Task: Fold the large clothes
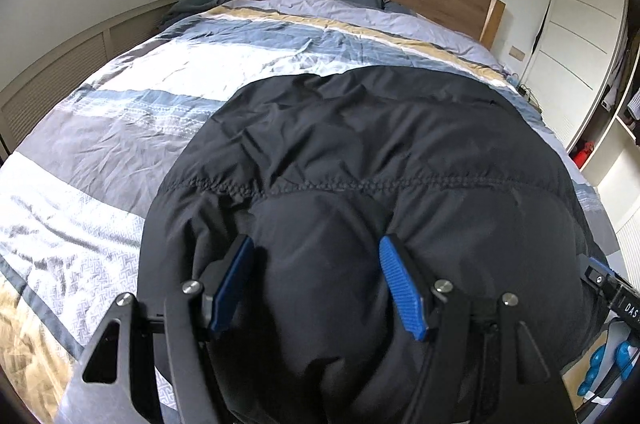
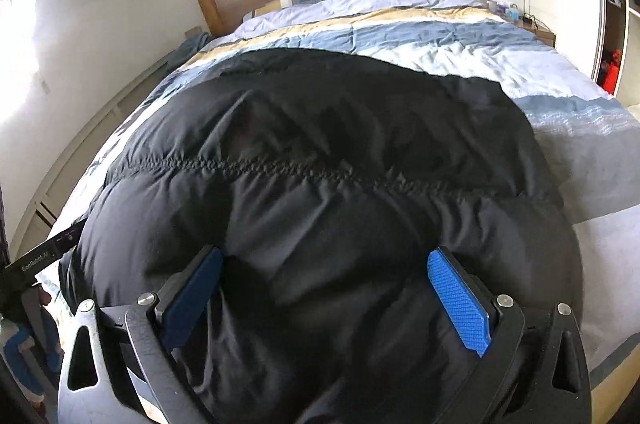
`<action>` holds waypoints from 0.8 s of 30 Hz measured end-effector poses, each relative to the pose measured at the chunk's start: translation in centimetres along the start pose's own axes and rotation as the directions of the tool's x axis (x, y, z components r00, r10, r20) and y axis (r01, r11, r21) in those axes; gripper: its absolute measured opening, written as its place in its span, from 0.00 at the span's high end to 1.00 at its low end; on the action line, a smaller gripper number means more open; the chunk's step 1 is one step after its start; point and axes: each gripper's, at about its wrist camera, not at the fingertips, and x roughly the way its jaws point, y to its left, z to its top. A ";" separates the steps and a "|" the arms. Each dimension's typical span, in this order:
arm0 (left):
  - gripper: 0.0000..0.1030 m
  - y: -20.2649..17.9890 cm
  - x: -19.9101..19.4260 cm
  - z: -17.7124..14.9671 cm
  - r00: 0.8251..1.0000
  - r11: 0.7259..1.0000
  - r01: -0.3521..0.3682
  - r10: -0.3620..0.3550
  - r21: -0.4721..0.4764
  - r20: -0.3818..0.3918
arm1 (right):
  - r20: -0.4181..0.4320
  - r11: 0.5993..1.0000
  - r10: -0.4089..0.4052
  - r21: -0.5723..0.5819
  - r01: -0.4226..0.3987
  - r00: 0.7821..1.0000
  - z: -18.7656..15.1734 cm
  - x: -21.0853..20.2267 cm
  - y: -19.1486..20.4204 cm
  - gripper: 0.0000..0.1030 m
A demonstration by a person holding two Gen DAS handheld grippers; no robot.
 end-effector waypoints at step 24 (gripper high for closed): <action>0.38 0.1 -0.5 -2.0 0.998 1.000 -0.005 0.004 0.007 0.066 | -0.018 0.993 -0.084 0.078 0.085 0.996 -1.8 -1.3 -6.2 0.01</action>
